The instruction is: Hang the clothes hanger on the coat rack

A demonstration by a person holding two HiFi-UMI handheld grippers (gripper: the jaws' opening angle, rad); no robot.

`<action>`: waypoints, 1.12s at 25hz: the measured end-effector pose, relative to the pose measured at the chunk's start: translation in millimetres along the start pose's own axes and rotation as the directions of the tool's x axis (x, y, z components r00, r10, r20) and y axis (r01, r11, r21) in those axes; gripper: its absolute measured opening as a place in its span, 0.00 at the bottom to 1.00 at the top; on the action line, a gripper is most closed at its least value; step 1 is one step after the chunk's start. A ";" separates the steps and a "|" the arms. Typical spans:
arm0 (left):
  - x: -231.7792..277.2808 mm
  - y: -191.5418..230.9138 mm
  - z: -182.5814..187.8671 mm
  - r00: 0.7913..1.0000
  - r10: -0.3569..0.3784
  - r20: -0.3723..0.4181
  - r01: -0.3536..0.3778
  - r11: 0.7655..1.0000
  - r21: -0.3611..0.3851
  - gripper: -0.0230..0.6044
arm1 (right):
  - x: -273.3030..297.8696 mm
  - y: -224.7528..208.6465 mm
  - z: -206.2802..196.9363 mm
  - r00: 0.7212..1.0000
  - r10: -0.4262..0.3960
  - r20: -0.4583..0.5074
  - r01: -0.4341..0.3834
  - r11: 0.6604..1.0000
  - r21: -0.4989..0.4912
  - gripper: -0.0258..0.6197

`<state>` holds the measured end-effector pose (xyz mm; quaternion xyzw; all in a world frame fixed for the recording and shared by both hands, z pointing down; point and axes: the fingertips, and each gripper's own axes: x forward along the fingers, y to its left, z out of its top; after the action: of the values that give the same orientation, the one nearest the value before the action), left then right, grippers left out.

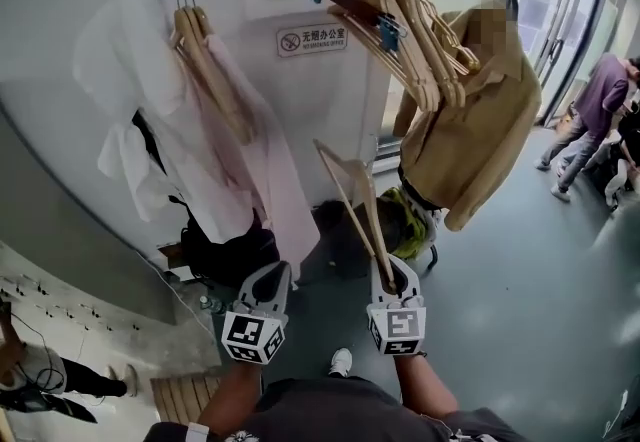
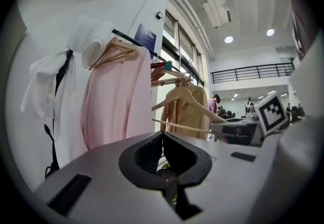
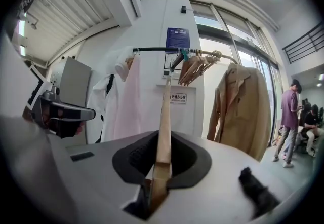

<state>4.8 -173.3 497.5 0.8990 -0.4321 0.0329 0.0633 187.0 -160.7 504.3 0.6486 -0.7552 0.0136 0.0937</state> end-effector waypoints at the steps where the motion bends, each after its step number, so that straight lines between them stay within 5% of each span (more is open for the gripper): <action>1: 3.0 4.5 0.1 1.000 0.021 -0.001 -0.021 1.000 -0.002 0.05 | 9.0 -0.8 2.2 1.000 0.018 0.004 -0.018 1.000 -0.003 0.11; 15: 27.7 69.7 30.6 0.990 0.132 0.050 -0.133 0.991 0.003 0.05 | 113.8 7.9 82.8 0.991 0.114 0.073 -0.108 0.991 -0.085 0.11; 28: 18.7 105.4 41.5 0.985 0.131 0.108 -0.128 0.991 -0.030 0.05 | 183.5 23.8 239.9 0.969 0.141 0.205 -0.114 0.984 -0.134 0.11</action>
<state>-65.7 -258.9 467.6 0.8686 -0.4930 -0.0177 0.0475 108.0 -370.3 300.3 0.5894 -0.8005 -0.0963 0.0501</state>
